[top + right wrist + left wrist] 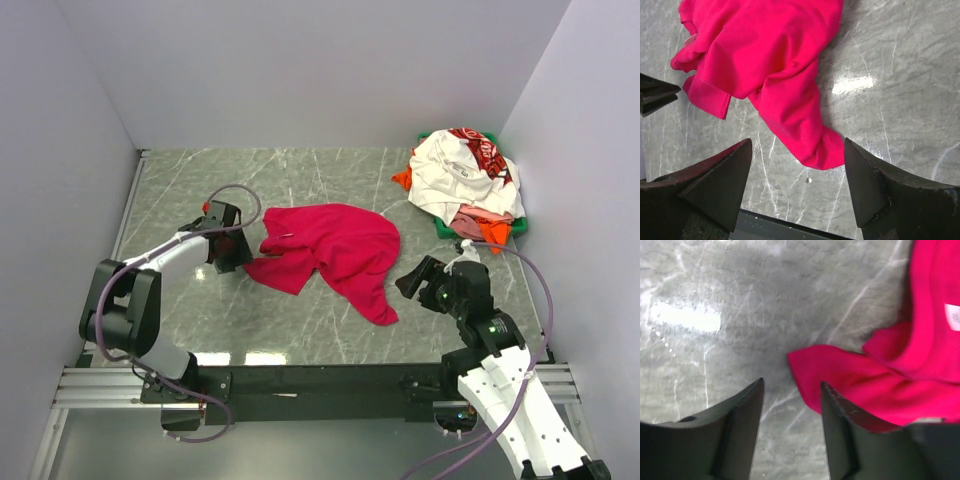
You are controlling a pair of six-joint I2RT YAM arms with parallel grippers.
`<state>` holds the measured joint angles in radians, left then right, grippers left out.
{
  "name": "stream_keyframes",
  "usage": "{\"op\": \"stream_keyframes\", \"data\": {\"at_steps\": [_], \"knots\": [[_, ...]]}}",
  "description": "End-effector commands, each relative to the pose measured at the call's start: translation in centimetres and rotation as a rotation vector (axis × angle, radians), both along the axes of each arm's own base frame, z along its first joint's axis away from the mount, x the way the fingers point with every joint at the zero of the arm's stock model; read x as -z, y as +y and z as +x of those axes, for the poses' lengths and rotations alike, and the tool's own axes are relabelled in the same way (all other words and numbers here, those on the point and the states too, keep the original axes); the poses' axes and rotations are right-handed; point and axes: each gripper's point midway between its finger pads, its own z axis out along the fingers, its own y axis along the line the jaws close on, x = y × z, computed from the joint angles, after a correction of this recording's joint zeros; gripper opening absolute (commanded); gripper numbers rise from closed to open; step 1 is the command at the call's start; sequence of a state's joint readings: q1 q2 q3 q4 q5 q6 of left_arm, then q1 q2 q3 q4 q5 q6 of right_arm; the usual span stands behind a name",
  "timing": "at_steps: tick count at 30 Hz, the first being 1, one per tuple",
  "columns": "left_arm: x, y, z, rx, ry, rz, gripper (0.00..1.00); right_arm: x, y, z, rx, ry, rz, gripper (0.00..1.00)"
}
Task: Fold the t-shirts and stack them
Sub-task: Flatten the tshirt out
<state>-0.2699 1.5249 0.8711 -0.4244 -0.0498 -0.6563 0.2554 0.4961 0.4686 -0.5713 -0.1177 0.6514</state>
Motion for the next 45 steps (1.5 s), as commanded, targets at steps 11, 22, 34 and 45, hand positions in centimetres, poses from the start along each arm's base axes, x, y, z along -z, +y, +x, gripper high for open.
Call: {"op": "stream_keyframes", "data": {"at_steps": [11,22,34,45], "knots": [[2.2,-0.9,1.0,0.058,0.022,0.008,0.51,0.3,0.3,-0.1,0.001,0.008,0.019,0.79],[3.7,-2.4,1.0,0.071,0.027,-0.023,0.10,0.9,0.2,0.2,-0.010,0.022,-0.003,0.76],[-8.1,4.5,5.3,-0.177,-0.247,-0.084,0.00,4.3,1.7,-0.7,-0.068,0.177,-0.083,0.69],[-10.5,7.4,3.6,-0.220,-0.300,-0.092,0.00,7.6,2.8,-1.0,-0.116,0.303,-0.146,0.69]]}}
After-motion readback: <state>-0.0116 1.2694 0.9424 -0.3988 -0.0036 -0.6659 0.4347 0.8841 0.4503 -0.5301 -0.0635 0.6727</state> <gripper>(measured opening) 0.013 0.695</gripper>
